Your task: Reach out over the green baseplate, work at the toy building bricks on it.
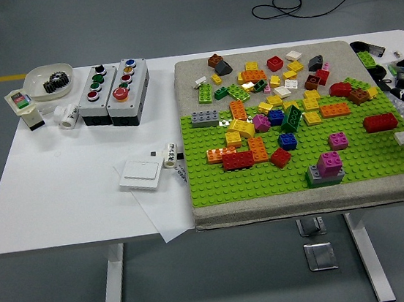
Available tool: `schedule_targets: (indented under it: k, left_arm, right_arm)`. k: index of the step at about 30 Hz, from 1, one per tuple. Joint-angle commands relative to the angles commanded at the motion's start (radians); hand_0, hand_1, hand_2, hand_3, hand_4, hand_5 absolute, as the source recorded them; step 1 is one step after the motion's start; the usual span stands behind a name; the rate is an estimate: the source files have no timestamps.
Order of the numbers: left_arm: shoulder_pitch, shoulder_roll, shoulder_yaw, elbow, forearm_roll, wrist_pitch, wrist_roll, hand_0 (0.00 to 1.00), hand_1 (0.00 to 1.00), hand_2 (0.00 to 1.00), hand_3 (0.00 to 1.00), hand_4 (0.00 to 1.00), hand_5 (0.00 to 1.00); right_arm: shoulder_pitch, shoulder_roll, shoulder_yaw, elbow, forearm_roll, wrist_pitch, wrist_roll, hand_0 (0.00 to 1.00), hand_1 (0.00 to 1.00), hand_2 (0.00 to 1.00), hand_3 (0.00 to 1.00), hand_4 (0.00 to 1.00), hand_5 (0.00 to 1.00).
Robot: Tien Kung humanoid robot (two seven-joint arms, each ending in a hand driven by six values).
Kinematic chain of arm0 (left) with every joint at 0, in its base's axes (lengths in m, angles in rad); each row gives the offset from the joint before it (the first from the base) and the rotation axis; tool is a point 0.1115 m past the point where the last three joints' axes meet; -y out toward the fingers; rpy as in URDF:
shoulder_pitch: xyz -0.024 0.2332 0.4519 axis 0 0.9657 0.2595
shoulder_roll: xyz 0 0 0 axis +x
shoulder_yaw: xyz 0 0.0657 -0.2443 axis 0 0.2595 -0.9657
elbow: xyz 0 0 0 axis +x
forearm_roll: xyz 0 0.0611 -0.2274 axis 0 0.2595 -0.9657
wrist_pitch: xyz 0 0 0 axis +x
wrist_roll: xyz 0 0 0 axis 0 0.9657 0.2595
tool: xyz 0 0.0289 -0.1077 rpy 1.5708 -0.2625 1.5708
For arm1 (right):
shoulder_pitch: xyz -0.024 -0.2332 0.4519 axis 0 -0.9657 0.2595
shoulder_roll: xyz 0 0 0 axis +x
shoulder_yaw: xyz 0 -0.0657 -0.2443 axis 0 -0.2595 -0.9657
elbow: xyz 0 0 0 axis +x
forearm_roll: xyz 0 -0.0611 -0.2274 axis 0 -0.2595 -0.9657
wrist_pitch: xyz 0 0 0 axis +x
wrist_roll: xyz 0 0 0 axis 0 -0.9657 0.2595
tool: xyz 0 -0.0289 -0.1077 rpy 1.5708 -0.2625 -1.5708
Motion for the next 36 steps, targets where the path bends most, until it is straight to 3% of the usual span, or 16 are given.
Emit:
schedule_targets:
  k: [4,11,16,27,36]
  left_arm:
    - [0.000,0.000,0.003,-0.001,-0.006,0.000,-0.002,0.599,0.678,0.644,0.551,0.562,0.612]
    - [0.002,0.002,0.014,-0.002,-0.025,0.002,-0.009,0.599,0.677,0.645,0.551,0.563,0.613]
    - [0.000,0.004,0.023,-0.002,-0.045,0.007,-0.016,0.599,0.677,0.645,0.551,0.563,0.613]
    - [-0.008,0.006,0.034,-0.007,-0.064,0.018,-0.020,0.600,0.681,0.648,0.551,0.563,0.613]
    - [-0.019,0.008,0.029,-0.010,-0.051,0.021,-0.011,0.600,0.685,0.653,0.551,0.564,0.614]
  right_arm:
    - [0.042,-0.001,-0.062,-0.040,-0.126,0.003,0.036,0.762,0.724,0.747,0.714,0.788,0.231]
    - [0.121,0.014,-0.187,-0.118,-0.174,-0.004,0.072,0.753,0.722,0.747,0.724,0.803,0.235]
    - [0.182,0.051,-0.276,-0.209,-0.174,-0.020,0.107,0.753,0.722,0.747,0.724,0.803,0.235]
    - [0.235,0.121,-0.354,-0.340,-0.180,-0.030,0.115,0.753,0.730,0.758,0.726,0.806,0.268]
    - [0.247,0.161,-0.360,-0.419,-0.171,-0.086,0.121,0.742,0.721,0.749,0.699,0.785,0.282]
